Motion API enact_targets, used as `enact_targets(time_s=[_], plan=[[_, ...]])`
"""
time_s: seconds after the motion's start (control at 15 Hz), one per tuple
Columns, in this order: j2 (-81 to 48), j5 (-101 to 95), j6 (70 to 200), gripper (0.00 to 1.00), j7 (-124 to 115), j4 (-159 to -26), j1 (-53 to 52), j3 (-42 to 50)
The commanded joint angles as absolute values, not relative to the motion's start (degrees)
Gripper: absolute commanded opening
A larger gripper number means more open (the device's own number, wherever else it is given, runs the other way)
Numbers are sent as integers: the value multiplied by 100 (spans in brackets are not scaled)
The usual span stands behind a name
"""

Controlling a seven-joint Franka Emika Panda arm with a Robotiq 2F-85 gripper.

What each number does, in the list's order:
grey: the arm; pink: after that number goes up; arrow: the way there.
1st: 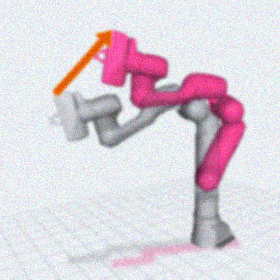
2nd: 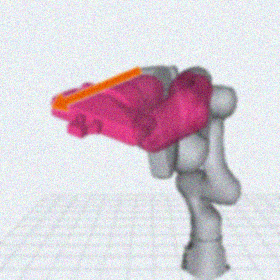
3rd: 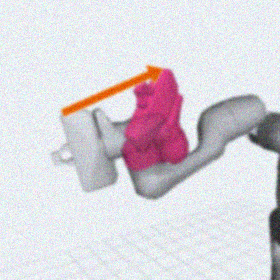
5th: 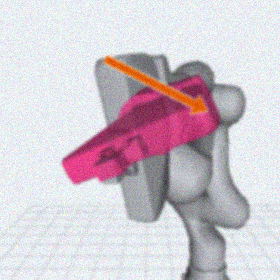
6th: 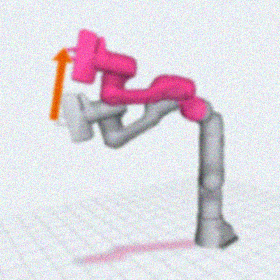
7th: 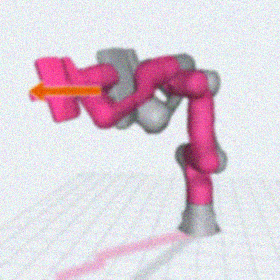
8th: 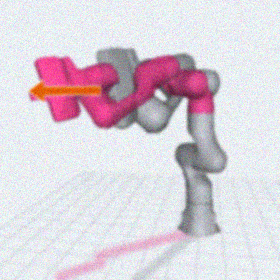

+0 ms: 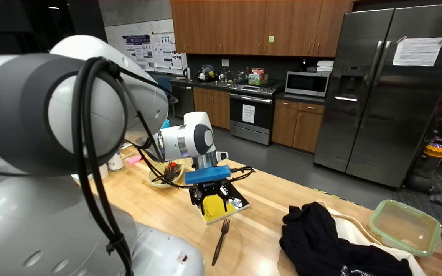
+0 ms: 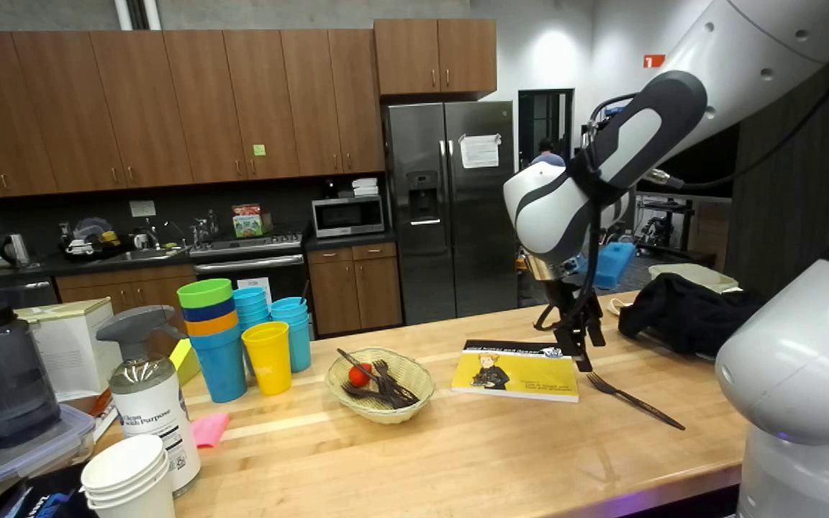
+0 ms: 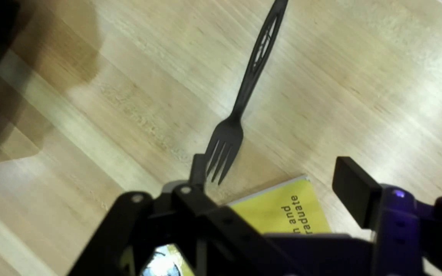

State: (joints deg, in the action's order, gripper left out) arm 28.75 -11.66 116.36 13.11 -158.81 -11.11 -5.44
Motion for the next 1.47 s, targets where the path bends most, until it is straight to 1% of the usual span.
enact_targets(time_s=[0.0, 0.73, 1.4], plan=[[2790, -661, 12135, 100, 1410, -15875, -1094, -260], [2169, 404, 13268, 100, 2016, -15887, -951, 305], [1916, 358, 13621, 100, 2212, -15888, -554, 474]])
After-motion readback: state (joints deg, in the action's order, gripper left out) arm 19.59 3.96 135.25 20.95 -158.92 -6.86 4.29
